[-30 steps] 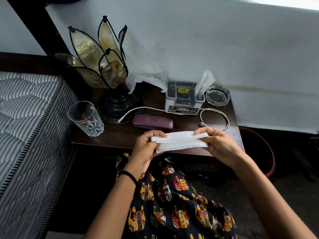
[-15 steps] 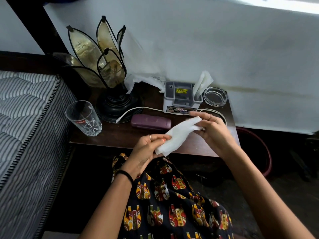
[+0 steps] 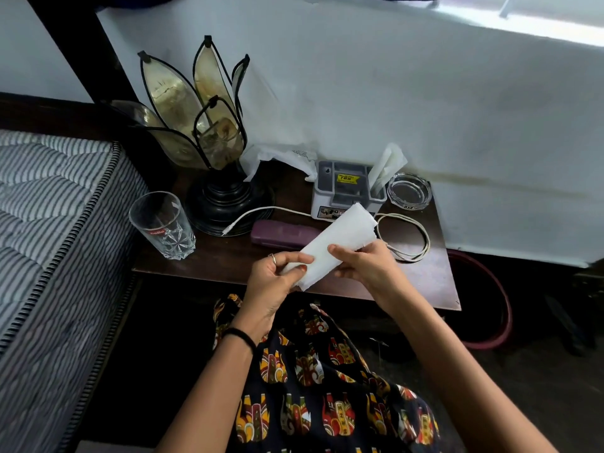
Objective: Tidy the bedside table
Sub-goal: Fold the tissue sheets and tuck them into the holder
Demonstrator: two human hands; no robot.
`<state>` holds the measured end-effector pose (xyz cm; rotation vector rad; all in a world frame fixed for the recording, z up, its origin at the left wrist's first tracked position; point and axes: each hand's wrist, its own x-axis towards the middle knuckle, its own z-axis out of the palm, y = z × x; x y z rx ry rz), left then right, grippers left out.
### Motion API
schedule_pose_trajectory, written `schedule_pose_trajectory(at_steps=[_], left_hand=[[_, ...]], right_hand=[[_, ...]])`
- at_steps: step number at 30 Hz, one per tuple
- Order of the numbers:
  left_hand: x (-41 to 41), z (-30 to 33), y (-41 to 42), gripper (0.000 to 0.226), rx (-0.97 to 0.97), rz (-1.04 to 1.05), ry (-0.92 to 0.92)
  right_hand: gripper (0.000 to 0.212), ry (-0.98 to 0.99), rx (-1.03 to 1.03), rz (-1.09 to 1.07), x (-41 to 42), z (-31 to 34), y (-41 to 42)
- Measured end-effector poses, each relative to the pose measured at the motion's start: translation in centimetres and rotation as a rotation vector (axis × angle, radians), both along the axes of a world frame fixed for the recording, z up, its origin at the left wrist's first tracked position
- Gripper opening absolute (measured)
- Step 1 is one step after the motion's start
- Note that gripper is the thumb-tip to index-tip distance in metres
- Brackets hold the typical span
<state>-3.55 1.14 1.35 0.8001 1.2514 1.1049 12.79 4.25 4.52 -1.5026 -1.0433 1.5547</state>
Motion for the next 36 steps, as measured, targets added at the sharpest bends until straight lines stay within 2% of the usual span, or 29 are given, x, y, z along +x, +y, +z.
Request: schedule_pose_trajectory(at_steps=[6,11,14,19,22,26,29,32,36], left_hand=[[0.1,0.0,0.4,0.025,-0.026,0.087,-0.122],[-0.4,-0.3,0.8,0.028,-0.061,0.160,-0.114],[-0.7,-0.5,0.9,0.027,-0.075,0.160,-0.129],[-0.4,-0.7,0.9,0.022,-0.063,0.137,-0.062],[-0.4,-0.8,0.9,0.021,-0.063,0.136,-0.026],[-0.4,-0.9,1.0,0.020,-0.073,0.133,-0.016],[-0.5,-1.0,1.1,0.020,-0.075,0.133,-0.011],[-0.5,-1.1,1.1,0.020,-0.074,0.133,-0.017],[-0.4,-1.3,1.4,0.019,-0.066,0.135,-0.007]], right_hand=[[0.010,-0.187,0.194,-0.118,0.0,3.3,4.4],[0.017,-0.410,0.378,-0.284,0.1,6.5,9.2],[0.028,-0.522,0.381,-0.306,-0.5,7.4,11.0],[0.025,-0.629,0.388,-0.276,-2.0,6.8,12.2],[0.016,-0.654,0.365,-0.264,-2.7,5.7,12.7],[0.022,-0.690,0.318,-0.210,-3.5,4.0,13.5],[0.017,-0.703,0.315,-0.186,-3.8,3.1,13.8],[0.010,-0.803,0.317,-0.169,-3.9,2.6,14.1],[0.031,-0.827,0.279,-0.123,-3.7,2.0,14.3]])
